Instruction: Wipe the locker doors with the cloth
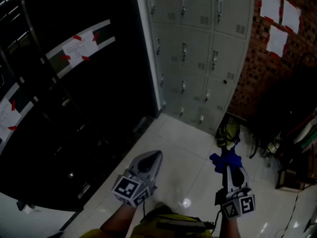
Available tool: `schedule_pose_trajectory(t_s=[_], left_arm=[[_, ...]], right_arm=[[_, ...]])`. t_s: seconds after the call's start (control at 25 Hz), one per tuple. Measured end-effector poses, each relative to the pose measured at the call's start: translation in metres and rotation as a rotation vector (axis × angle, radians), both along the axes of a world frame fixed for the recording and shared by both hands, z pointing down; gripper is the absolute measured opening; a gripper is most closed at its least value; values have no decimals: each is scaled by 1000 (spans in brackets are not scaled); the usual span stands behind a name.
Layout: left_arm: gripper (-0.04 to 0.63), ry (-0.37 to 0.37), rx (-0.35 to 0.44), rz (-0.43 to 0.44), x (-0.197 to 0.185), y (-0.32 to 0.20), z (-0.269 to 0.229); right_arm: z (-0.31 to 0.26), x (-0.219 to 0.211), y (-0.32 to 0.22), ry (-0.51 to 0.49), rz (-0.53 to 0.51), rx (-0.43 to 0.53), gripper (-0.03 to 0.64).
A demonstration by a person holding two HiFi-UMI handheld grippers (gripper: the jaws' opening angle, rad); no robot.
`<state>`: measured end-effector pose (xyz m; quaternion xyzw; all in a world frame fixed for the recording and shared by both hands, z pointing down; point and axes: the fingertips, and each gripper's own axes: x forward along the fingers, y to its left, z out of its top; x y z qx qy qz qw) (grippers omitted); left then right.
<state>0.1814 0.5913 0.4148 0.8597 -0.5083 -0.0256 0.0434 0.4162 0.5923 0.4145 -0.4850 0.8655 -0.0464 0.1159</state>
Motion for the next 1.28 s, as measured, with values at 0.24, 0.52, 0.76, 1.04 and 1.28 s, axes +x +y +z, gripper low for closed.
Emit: schedule_pose_trajectory(t_s=[0.24, 0.52, 0.76, 1.04, 1.28], left_arm=[[0, -8, -5, -135, -111, -14, 4], [0, 17, -32, -247, -175, -34, 25], [0, 57, -78, -180, -202, -118, 52], [0, 40, -16, -98, -265, -281, 13], [0, 14, 6, -37, -295, -390, -9]], right_arm=[[-8, -93, -49, -13, -54, 18, 101], [12, -124, -99, -20, -94, -50, 101], [36, -162, -170, 10, -83, -61, 101], [-3, -231, -313, -1, -3, 14, 101], [-18, -264, -408, 3, 52, 10, 101]])
